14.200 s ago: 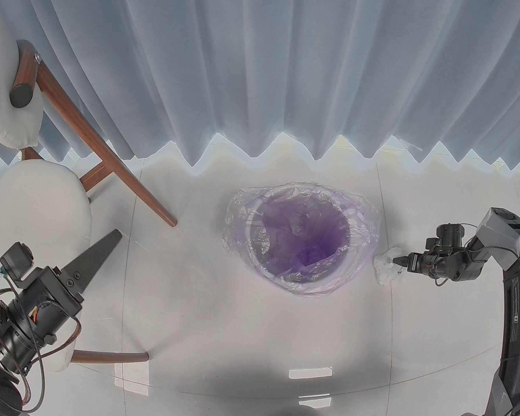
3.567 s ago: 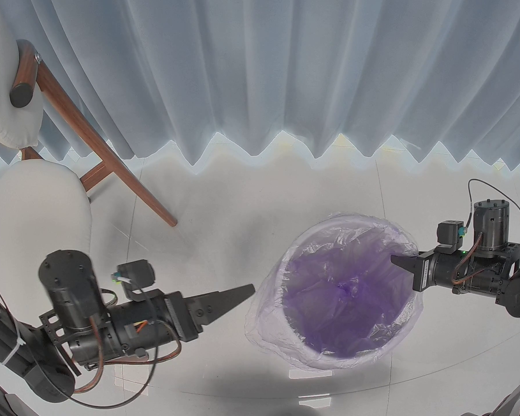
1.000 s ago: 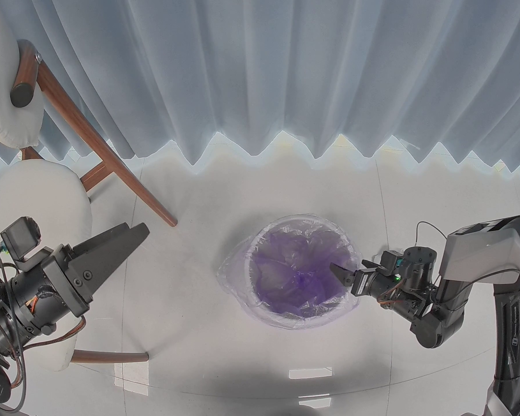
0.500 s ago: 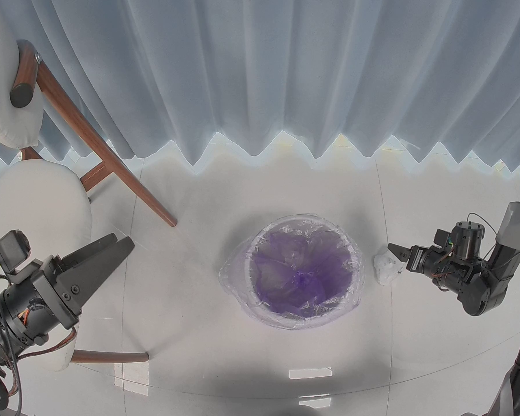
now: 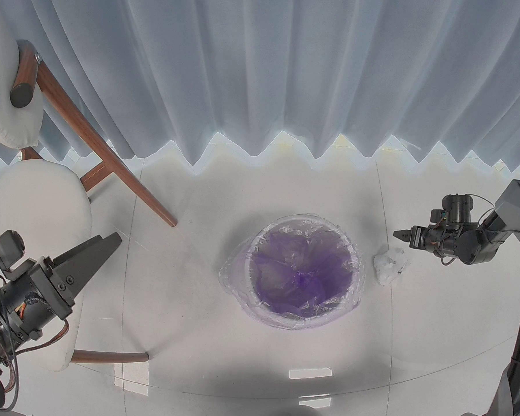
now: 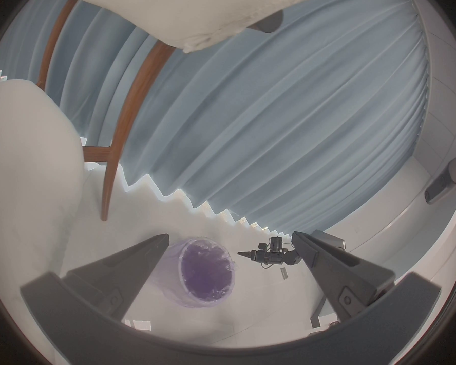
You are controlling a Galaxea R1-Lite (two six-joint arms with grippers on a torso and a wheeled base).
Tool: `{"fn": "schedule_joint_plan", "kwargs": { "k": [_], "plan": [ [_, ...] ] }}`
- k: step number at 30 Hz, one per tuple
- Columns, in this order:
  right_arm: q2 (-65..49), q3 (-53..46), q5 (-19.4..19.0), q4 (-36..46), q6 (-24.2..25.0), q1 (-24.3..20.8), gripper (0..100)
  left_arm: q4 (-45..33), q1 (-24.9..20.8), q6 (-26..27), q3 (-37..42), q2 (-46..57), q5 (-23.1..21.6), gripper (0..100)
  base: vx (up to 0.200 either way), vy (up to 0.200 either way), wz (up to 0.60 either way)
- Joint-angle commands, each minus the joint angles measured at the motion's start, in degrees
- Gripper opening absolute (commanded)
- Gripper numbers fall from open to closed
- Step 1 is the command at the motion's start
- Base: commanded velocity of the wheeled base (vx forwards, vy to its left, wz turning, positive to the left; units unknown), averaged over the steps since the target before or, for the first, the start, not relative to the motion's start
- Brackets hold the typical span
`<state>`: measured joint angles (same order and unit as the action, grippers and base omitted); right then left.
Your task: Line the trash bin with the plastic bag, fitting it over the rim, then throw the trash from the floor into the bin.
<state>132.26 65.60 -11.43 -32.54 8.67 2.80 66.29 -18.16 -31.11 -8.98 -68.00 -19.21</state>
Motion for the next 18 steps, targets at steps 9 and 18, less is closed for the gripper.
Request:
{"fn": "schedule_joint_plan", "kwargs": {
  "k": [9,18],
  "plan": [
    [17.16,11.75,1.59,4.50,-4.71,4.40,100,-3.27,3.84,-0.18,-0.95,1.03,-0.21,100,0.000,0.000,0.00],
    [18.65,17.46,0.89,10.30,-4.98,4.05,100,-3.27,4.01,-0.27,-0.86,0.85,-0.30,100,0.000,0.000,0.00]
  ]
}}
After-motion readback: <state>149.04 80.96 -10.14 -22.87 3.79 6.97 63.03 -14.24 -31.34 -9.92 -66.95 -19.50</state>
